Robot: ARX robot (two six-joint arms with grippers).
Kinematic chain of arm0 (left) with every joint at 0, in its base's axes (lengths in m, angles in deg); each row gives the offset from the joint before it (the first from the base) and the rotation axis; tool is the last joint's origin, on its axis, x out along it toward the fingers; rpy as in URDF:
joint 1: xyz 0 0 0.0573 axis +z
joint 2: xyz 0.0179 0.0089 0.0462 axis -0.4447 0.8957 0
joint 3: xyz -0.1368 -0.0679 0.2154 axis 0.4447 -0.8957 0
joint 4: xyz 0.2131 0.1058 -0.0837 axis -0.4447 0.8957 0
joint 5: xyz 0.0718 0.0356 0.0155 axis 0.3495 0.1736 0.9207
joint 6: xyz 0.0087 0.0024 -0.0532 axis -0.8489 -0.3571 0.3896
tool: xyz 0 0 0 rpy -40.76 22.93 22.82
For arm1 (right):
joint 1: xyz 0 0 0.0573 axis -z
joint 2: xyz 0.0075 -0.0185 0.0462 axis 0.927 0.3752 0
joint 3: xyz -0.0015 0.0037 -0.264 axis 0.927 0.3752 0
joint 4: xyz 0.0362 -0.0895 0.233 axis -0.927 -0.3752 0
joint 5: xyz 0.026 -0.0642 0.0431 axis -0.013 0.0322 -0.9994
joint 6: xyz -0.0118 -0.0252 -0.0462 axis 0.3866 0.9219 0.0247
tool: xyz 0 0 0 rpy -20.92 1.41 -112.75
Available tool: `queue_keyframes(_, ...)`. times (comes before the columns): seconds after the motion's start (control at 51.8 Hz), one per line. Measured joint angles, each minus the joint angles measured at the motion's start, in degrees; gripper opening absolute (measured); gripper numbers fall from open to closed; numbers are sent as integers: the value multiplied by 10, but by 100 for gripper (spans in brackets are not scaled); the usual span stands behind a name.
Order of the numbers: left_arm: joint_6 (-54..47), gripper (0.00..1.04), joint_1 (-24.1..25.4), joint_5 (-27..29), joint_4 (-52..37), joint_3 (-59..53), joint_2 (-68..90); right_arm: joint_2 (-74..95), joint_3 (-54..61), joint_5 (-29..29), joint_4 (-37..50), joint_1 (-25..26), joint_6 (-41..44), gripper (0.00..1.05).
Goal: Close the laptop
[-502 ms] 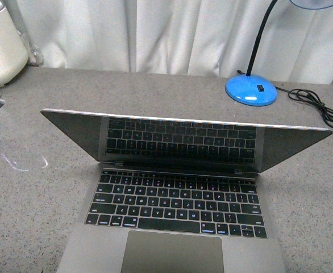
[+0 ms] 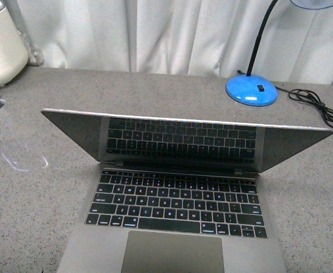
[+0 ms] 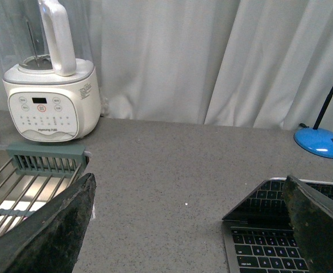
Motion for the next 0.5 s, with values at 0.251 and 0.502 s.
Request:
queue_keyframes(0.251,0,98,0,0,0,0,0,0,0,0,0,0,0,96)
queue_keyframes(0.502,0,98,0,0,0,0,0,0,0,0,0,0,0,96)
